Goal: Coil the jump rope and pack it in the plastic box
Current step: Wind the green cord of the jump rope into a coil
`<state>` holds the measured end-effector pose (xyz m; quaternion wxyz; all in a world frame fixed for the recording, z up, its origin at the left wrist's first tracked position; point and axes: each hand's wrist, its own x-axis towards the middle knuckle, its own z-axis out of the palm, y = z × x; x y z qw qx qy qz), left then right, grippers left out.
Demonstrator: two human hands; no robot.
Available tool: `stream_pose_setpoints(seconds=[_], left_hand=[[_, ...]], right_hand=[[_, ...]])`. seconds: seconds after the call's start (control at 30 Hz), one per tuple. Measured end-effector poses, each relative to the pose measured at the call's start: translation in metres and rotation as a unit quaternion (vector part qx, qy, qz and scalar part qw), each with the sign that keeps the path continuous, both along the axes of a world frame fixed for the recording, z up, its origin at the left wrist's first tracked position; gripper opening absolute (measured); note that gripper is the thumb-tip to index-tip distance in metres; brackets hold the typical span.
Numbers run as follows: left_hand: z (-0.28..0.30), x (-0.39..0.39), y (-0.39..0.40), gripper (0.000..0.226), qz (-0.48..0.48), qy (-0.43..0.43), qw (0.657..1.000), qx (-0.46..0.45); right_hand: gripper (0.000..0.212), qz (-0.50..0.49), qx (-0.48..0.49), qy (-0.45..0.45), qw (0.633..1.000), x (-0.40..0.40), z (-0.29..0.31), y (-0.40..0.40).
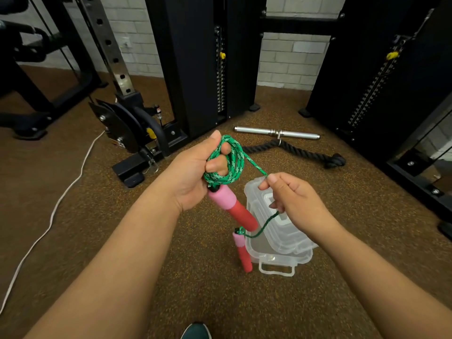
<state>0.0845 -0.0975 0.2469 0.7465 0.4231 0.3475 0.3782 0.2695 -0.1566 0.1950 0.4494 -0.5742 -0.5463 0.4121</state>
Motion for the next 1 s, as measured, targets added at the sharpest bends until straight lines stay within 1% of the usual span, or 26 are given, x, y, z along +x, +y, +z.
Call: stream_pose_setpoints(seconds=[0.07, 0.13, 0.2, 0.23, 0.3, 0.37, 0.4, 0.43, 0.47, 0.5, 0.53, 0.57, 0.63, 0.67, 0.7, 0.77, 0.87, 0.9, 0.93, 1.0], left_hand=[[0.002, -0.001, 0.001, 0.038, 0.027, -0.016, 0.999, -0.006], [0.004, -0.003, 0.002, 0.038, 0.059, -0.027, 0.998, -0.016], [0.003, -0.002, 0.003, 0.039, 0.095, -0.036, 0.994, -0.028], [0.003, -0.001, 0.003, 0.04, 0.114, -0.044, 0.992, -0.038], [0.001, 0.003, 0.004, 0.043, 0.147, -0.05, 0.987, -0.043], [-0.001, 0.005, 0.004, 0.037, 0.151, -0.002, 0.988, -0.02], [-0.003, 0.005, 0.003, 0.035, 0.141, 0.05, 0.989, 0.005], [-0.004, 0.005, 0.002, 0.035, 0.13, 0.126, 0.983, 0.043], [-0.005, 0.006, 0.0, 0.035, 0.112, 0.219, 0.964, 0.096], [-0.006, 0.007, -0.002, 0.037, 0.091, 0.3, 0.939, 0.142], [-0.006, 0.009, -0.005, 0.042, 0.071, 0.36, 0.913, 0.176], [-0.007, 0.01, -0.007, 0.047, 0.055, 0.4, 0.895, 0.189], [-0.011, 0.01, -0.008, 0.05, 0.023, 0.436, 0.876, 0.206], [-0.011, 0.009, -0.008, 0.051, 0.004, 0.442, 0.873, 0.208], [-0.011, 0.008, -0.008, 0.052, -0.019, 0.441, 0.873, 0.208], [-0.009, 0.004, -0.008, 0.053, -0.068, 0.415, 0.886, 0.194], [0.001, 0.005, -0.013, 0.065, -0.153, 0.364, 0.901, 0.18], [0.004, 0.006, -0.014, 0.065, -0.174, 0.347, 0.904, 0.178], [0.004, 0.006, -0.014, 0.062, -0.191, 0.322, 0.91, 0.176], [0.004, 0.005, -0.014, 0.047, -0.218, 0.274, 0.921, 0.172]], right_hand=[[0.026, 0.017, 0.003, 0.018, 1.0, 0.0, -0.002, 0.0], [0.026, 0.027, -0.003, 0.006, 1.0, -0.002, -0.006, -0.002], [0.025, 0.03, -0.004, -0.06, 0.998, -0.006, -0.012, -0.006], [0.025, 0.034, 0.005, -0.111, 0.993, -0.009, -0.014, -0.008], [0.025, 0.067, 0.026, -0.218, 0.973, -0.015, -0.017, -0.012], [0.025, 0.115, 0.046, -0.298, 0.946, -0.025, -0.013, -0.019], [0.026, 0.136, 0.063, -0.325, 0.934, -0.032, -0.01, -0.022], [0.029, 0.154, 0.081, -0.341, 0.924, -0.038, -0.006, -0.025], [0.03, 0.17, 0.096, -0.346, 0.918, -0.043, -0.001, -0.028], [0.028, 0.182, 0.104, -0.334, 0.919, -0.046, 0.004, -0.031], [0.025, 0.19, 0.102, -0.306, 0.927, -0.047, 0.009, -0.032], [0.022, 0.192, 0.091, -0.268, 0.94, -0.047, 0.014, -0.032], [0.022, 0.175, 0.067, -0.175, 0.967, -0.043, 0.025, -0.031], [0.024, 0.158, 0.058, -0.132, 0.977, -0.04, 0.03, -0.029], [0.026, 0.137, 0.05, -0.099, 0.984, -0.036, 0.036, -0.027], [0.027, 0.096, 0.037, -0.049, 0.993, -0.027, 0.043, -0.021], [0.03, 0.041, 0.014, 0.0, 0.999, -0.014, 0.048, -0.013], [0.032, 0.022, 0.004, 0.027, 0.999, -0.011, 0.046, -0.011], [0.034, 0.005, -0.01, 0.06, 0.998, -0.01, 0.044, -0.009], [0.036, -0.012, -0.038, 0.114, 0.993, -0.009, 0.037, -0.006]])
